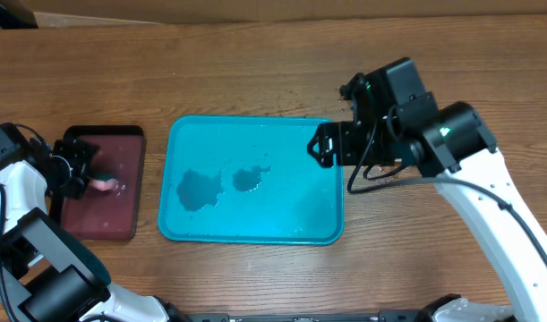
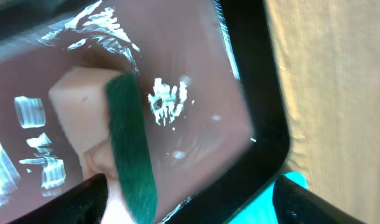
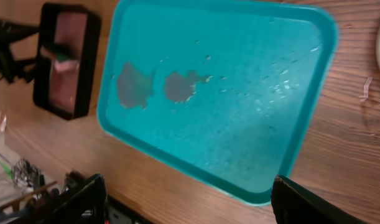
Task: Clean dirty plates on tray and stack at the side
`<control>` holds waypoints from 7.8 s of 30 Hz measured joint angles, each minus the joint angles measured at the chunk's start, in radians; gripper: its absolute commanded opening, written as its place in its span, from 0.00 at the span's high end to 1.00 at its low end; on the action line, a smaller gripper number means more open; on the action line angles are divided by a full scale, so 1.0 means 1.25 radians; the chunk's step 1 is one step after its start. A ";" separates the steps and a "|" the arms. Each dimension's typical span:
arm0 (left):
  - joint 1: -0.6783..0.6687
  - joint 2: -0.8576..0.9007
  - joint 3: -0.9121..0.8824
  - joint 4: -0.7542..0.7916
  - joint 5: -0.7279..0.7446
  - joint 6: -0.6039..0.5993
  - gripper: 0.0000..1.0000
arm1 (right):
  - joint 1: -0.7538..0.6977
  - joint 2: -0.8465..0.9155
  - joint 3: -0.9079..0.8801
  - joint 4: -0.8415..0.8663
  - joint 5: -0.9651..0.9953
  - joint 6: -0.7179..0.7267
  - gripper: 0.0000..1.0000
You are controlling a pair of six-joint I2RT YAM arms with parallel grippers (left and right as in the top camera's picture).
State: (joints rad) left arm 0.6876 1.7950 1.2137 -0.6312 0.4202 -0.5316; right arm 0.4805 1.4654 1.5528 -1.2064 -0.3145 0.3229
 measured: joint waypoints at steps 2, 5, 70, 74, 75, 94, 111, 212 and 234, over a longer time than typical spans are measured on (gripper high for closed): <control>0.000 0.000 0.005 -0.009 0.024 0.005 0.28 | 0.027 -0.008 0.000 0.001 0.006 0.014 0.14; 0.000 0.000 0.020 -0.031 0.043 0.015 0.36 | 0.046 -0.010 0.000 0.001 0.011 0.024 0.14; -0.078 0.095 0.198 -0.331 -0.502 -0.031 0.96 | 0.082 -0.010 0.000 -0.029 0.034 0.053 0.13; -0.078 0.095 0.172 -0.273 -0.493 -0.031 0.96 | 0.082 -0.010 0.000 -0.029 0.034 0.053 0.13; -0.079 0.094 0.159 -0.258 -0.492 -0.030 0.96 | 0.082 -0.010 0.000 -0.029 0.034 0.053 0.13; -0.079 0.077 0.056 -0.199 -0.434 0.011 0.96 | 0.082 -0.010 0.000 -0.029 0.035 0.055 0.12; -0.079 0.077 0.072 -0.195 -0.337 0.068 0.96 | 0.082 -0.010 0.000 -0.019 0.036 0.055 0.11; -0.082 0.057 0.215 -0.508 -0.311 -0.026 0.90 | 0.082 -0.020 0.000 0.015 0.037 0.055 0.00; -0.100 -0.634 0.324 -0.696 -0.035 0.202 0.00 | 0.083 -0.517 -0.064 -0.269 0.257 0.161 0.00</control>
State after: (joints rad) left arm 0.5621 1.0019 1.6188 -1.5009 0.3767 -0.2794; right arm 0.5842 0.8188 1.4723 -1.5425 0.0063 0.5247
